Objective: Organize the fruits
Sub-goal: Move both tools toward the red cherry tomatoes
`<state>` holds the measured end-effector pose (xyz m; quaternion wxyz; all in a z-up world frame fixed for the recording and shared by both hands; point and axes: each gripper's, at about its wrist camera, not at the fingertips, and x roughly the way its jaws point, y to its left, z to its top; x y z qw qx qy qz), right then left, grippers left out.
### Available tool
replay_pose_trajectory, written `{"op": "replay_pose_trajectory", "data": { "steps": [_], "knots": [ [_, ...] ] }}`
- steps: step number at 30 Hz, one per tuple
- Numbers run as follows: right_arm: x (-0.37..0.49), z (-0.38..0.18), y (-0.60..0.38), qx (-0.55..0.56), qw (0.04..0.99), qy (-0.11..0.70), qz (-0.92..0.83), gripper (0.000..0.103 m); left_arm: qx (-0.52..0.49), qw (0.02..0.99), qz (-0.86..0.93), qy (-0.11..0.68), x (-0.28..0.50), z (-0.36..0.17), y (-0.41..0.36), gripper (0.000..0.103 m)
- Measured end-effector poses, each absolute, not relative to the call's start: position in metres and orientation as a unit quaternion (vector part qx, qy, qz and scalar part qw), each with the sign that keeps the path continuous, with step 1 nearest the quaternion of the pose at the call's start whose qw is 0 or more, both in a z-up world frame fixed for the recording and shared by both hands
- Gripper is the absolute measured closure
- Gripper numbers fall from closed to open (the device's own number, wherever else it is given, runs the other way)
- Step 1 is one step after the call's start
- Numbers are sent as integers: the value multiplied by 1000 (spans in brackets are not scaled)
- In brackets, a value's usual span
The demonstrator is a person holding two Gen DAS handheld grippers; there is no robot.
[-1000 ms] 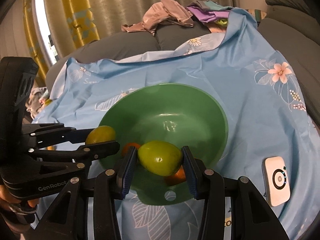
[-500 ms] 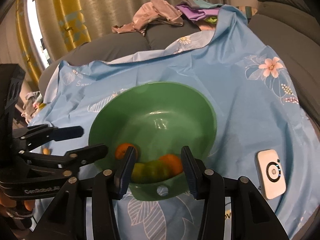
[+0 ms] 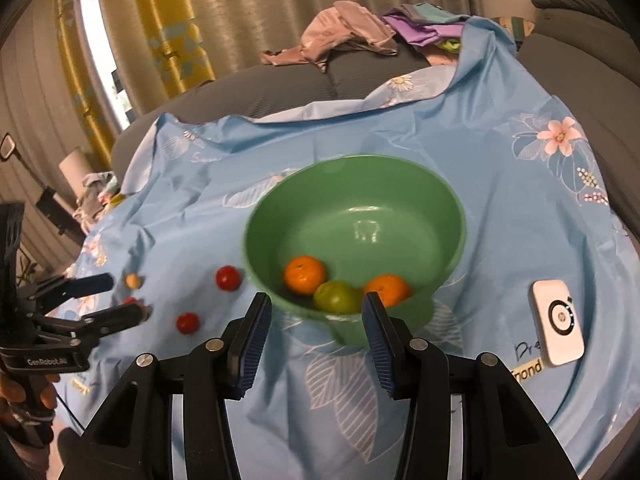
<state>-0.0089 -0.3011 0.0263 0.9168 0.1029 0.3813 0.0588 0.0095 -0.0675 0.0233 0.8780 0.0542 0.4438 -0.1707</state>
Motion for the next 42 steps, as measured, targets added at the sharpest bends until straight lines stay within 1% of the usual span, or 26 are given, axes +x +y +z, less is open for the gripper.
{"op": "replay_pose_trajectory", "data": {
  "steps": [4,6,11,20,29,33,42],
  "knots": [
    [-13,28,-286,91,915,384,78,55,48,877,-137,457,-14,11,-24,20],
    [-16,28,-278,85,915,384,89,55,25,878,-125,462,-27,5,-1,20],
    [-15,25,-254,73,907,397,117,55,-5,879,-104,466,-46,0,28,20],
    [-21,23,-214,31,899,411,149,55,-35,877,-123,463,-53,-6,32,20],
    [-18,14,-195,8,889,431,156,55,-63,874,-152,457,-55,-10,37,21],
    [-14,8,-187,4,883,440,161,55,-81,869,-169,457,-53,-11,37,21],
    [2,-3,-188,25,877,454,153,55,-66,862,-212,455,-35,-10,8,21]
  ]
}}
